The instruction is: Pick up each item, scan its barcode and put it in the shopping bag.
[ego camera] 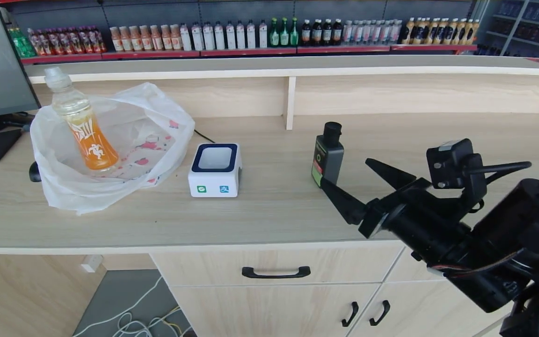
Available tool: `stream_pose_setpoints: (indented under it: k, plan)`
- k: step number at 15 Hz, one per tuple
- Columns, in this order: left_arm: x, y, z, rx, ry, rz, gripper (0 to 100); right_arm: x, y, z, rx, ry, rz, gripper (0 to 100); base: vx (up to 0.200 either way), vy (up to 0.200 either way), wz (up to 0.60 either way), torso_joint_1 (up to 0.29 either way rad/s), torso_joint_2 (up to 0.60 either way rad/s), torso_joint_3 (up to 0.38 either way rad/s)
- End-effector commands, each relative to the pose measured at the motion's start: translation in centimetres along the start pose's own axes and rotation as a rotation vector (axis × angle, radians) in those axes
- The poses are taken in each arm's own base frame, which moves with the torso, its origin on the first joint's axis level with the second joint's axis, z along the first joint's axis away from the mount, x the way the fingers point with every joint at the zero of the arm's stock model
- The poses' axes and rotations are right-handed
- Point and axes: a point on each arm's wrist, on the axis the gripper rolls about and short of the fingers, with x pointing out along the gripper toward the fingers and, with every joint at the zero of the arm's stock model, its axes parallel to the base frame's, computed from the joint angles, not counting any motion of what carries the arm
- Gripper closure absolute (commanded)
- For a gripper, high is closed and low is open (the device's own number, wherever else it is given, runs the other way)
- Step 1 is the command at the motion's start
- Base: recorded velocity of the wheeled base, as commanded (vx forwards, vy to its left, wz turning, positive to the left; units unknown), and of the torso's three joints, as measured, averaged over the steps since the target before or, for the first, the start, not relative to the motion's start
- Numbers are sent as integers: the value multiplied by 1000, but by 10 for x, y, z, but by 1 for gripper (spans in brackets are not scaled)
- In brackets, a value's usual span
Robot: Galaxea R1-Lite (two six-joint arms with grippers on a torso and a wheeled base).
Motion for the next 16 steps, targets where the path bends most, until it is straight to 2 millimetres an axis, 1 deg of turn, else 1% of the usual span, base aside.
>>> stream_pose_setpoints:
  k: [1, 2, 3, 4, 6, 7, 9, 11, 14, 16]
  plan:
    - [0, 0, 0, 0, 0, 0, 0, 25, 0, 9, -5, 12, -80, 0, 0, 0, 0, 0, 0, 0]
    - [0, 0, 0, 0, 0, 0, 0, 35, 0, 17, -5, 22, -113, 0, 0, 0, 0, 0, 0, 0]
    - [0, 0, 0, 0, 0, 0, 0, 51, -3, 32, -9, 44, -173, 0, 0, 0, 0, 0, 0, 0]
    - [0, 0, 0, 0, 0, 0, 0, 55, -10, 33, -19, 88, -223, 0, 0, 0, 0, 0, 0, 0]
    - [0, 0, 0, 0, 0, 0, 0, 59, -30, 28, -41, 134, -291, 0, 0, 0, 0, 0, 0, 0]
    - [0, 0, 0, 0, 0, 0, 0, 64, -34, 24, -44, 140, -304, 0, 0, 0, 0, 0, 0, 0]
    - [0, 0, 0, 0, 0, -2, 0, 79, -36, 23, -42, 122, -306, 0, 0, 0, 0, 0, 0, 0]
    - [0, 0, 0, 0, 0, 0, 0, 90, -36, 19, -44, 117, -300, 0, 0, 0, 0, 0, 0, 0]
    - [0, 0, 0, 0, 0, -2, 0, 94, -26, 11, -62, 145, -269, 0, 0, 0, 0, 0, 0, 0]
    - [0, 0, 0, 0, 0, -2, 0, 95, -25, 9, -64, 148, -266, 0, 0, 0, 0, 0, 0, 0]
